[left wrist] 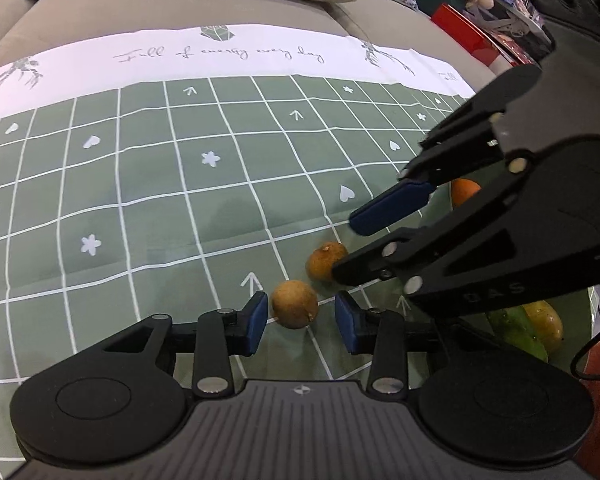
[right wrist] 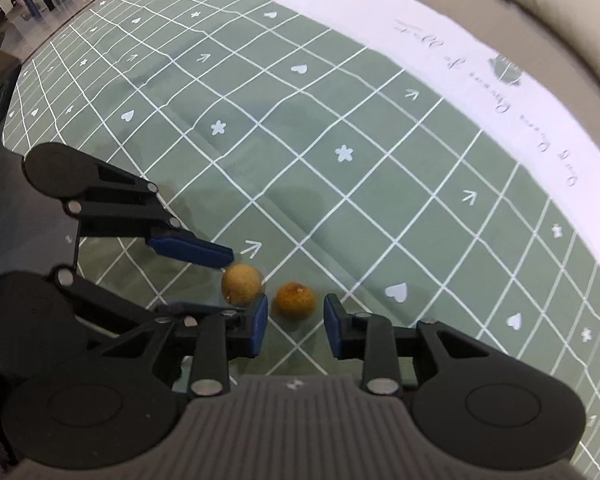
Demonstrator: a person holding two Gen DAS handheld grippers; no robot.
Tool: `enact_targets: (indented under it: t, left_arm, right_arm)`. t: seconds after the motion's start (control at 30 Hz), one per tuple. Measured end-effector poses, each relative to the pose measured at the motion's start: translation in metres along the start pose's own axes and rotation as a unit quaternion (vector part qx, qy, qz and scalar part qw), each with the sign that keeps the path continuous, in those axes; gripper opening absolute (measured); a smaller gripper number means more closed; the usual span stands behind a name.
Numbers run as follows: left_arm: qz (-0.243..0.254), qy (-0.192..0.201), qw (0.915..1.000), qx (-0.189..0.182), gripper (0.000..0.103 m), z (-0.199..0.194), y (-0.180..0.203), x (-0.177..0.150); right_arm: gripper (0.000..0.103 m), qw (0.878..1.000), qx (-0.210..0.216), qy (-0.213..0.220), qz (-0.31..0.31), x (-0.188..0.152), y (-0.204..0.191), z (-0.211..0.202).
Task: Organize fruits
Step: 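Grasp a brown kiwi with the right tool while the left tool grasps the other kiwi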
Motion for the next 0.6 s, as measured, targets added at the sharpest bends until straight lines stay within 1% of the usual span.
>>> enact_targets:
  t: [0.07,0.13,0.2,0.3,0.4,0.43,0.5,0.6]
  left_arm:
    - [0.002,-0.002,1.0,0.002,0.041,0.003,0.0,0.0]
    - [0.006,-0.003,1.0,0.003,0.033,0.004,0.0,-0.001]
    - [0.011,-0.004,0.9999,0.003,0.029,0.005,0.0,-0.002]
    - [0.015,-0.003,0.9999,0.002,0.029,0.005,0.001,-0.002]
    - [0.017,-0.002,0.9998,0.008,0.028,0.002,-0.001,-0.004]
    - [0.016,-0.001,0.9998,0.009,0.028,0.001,-0.002,-0.004]
    - [0.011,0.003,0.9999,0.012,0.028,-0.004,-0.005,-0.004]
    - [0.002,0.008,0.9998,0.02,0.028,-0.015,-0.01,-0.002]
  right_arm:
    - [0.028,1.0,0.003,-0.005,0.002,0.0,0.0,0.004]
    - [0.028,1.0,0.005,-0.007,0.006,0.001,0.0,0.007]
    - [0.028,1.0,0.008,-0.008,0.01,0.002,0.0,0.011]
    - [0.028,1.0,0.007,-0.017,0.013,0.002,0.001,0.016]
    - [0.028,1.0,0.01,-0.024,0.016,0.0,0.002,0.02]
    - [0.027,0.999,0.01,-0.025,0.017,0.0,0.002,0.021]
    - [0.022,0.999,0.008,-0.031,0.016,0.0,0.002,0.025]
    - [0.02,0.999,0.002,-0.036,0.01,-0.001,0.0,0.029]
Point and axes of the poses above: each gripper's, at about its wrist camera, not at the fingertips, and z roughly the way its jaws point, y to its right, x to its top, the point moved 10 cm from there along z, roughly the way its jaws point, and after that the axes turned 9 degrees about -z, right-handed, at the moved point
